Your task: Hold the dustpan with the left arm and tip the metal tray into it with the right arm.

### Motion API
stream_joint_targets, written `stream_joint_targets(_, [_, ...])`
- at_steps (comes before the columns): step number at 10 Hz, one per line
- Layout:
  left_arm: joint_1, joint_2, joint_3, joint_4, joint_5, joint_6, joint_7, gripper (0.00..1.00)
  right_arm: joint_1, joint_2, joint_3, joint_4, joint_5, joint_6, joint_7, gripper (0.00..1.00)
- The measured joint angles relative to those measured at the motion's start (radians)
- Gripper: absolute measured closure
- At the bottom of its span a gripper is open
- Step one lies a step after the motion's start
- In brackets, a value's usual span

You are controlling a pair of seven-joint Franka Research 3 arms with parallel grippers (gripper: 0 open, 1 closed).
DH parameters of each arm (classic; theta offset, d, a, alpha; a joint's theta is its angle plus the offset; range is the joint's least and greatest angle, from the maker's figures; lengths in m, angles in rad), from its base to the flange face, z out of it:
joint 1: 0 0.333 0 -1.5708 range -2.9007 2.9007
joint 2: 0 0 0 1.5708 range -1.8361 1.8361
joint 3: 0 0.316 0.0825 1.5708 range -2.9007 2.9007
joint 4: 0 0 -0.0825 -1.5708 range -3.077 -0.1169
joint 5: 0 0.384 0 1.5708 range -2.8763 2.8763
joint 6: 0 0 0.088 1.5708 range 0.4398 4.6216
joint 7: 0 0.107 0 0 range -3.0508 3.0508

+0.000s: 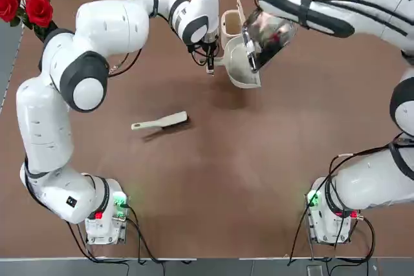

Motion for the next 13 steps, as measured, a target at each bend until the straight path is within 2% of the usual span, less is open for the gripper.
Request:
stream_joint_targets(2, [0.001,0.0,0.001,0.002,0.0,0.0,0.0,0.68,0.025,0.045,0.005,0.07,-0.053,-0.061,0.0,0.95])
stream_joint_targets(4, [0.002,0.0,0.001,0.004,0.0,0.0,0.0,0.68,0.054,0.091,0.048,0.129,-0.147,-0.135,0.0,0.95])
stream_joint_targets(6, [0.002,0.0,0.001,0.005,0.0,-0.001,0.0,0.68,0.105,0.111,0.069,0.149,-0.211,-0.164,0.004,0.95])
stream_joint_targets(9, [0.003,0.0,0.001,0.005,0.0,-0.002,0.0,0.68,0.158,0.137,0.071,0.158,-0.33,-0.211,0.005,0.95])
stream_joint_targets(11, [0.003,0.0,0.001,0.005,0.0,-0.002,0.0,0.68,0.165,0.156,0.07,0.174,-0.343,-0.227,0.005,0.95])
stream_joint_targets(13, [0.003,0.0,0.001,0.005,0.0,-0.004,0.0,0.68,0.128,0.161,0.069,0.196,-0.307,-0.228,-0.013,0.95])
